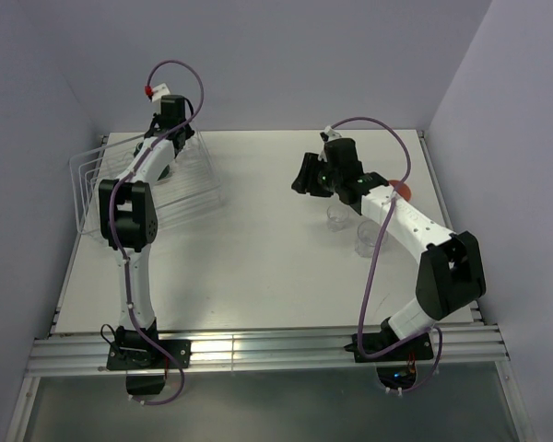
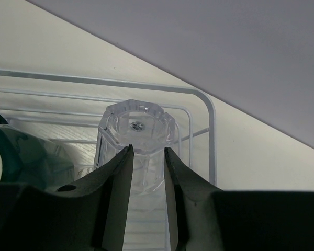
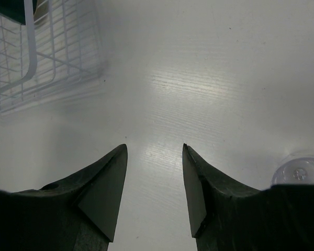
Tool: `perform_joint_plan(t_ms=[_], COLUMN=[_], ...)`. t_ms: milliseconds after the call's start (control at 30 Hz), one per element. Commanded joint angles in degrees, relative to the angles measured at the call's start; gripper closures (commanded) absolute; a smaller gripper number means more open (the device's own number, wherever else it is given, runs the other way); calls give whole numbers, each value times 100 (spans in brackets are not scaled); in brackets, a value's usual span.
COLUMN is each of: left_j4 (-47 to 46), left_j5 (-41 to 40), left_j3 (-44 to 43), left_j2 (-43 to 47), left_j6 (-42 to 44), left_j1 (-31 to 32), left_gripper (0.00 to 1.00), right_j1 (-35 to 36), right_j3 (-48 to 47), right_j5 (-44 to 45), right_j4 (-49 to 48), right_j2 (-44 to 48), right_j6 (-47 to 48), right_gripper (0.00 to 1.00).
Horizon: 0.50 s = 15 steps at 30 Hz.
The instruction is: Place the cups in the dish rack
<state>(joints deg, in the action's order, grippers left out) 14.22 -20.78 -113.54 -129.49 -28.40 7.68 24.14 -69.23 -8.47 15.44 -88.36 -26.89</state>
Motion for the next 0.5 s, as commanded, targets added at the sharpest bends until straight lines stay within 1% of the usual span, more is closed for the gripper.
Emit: perform_joint_plan(t_ms=[0,467], left_j4=[-77,-244], left_j5=[161,241], left_j3=[129,780], left_j2=[126,565], left_j6=[-95,-201], left_j1=[5,31], left_gripper=[64,66], right_j1=[47,56], right_j3=[77,138], right_j5=[3,-6], right_j4=[-182,-173], right_j2=[301,416], right_j6=[106,88], right_gripper=[46,46])
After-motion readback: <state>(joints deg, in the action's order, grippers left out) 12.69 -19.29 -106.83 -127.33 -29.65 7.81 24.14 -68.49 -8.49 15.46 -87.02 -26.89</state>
